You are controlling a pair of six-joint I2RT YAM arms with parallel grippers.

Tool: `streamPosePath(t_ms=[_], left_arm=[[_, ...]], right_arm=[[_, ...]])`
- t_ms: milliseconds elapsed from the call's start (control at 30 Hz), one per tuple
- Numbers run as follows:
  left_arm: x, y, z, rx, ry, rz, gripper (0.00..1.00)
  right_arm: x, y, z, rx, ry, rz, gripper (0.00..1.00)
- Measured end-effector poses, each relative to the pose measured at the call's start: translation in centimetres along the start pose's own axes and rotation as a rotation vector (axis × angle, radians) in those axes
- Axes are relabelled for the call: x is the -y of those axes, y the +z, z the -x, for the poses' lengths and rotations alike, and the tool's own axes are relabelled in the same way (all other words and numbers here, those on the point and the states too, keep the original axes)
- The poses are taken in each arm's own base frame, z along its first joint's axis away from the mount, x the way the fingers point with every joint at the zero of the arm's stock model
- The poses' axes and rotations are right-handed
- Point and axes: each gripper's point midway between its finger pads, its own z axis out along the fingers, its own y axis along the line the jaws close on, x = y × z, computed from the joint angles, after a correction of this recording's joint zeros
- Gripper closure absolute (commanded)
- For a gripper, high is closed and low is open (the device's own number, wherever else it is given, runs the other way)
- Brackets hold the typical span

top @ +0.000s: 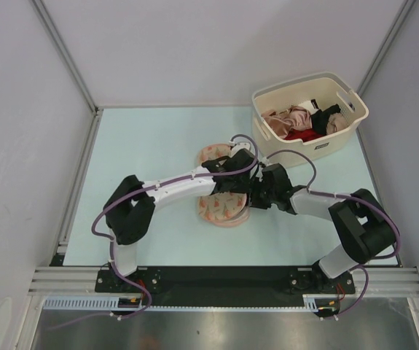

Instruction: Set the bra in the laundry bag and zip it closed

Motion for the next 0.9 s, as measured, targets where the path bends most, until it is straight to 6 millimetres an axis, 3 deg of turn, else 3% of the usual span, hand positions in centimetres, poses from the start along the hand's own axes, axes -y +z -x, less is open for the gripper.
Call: streamPosePath(t_ms=[267,433,600,767,900], left_arm=[[0.0,1.1,-0.1,0.003,-0.008,-0.012,0.98],[-0.2,1.8,-0.9,0.001,-0.012,-0.034,0.76],[-0.7,1.6,-1.9,-0.02,-0.011,-0.069,0.42],[-0.4,-1.6,-0.3,0.015,-0.024,-0.169,0.32],[-0.7,-6.6,3.4,0.115,-0.05,-0.265,0.32]], right_arm=[[0.3,-0.8,-0.4,-0.006,0.008,-0.012,0.52],[0.9,-2.5,-0.9,-0.011,0.011,-0.042,0.45],[0.7,-5.0,-0.4,0.023,-0.001,-0.047,0.39],[0.6,-7.6,-0.9,0.051,-0.018,-0.035,0.25],[0.2,-9.0,-2.1,0.039,-0.022,0.009,0.1]])
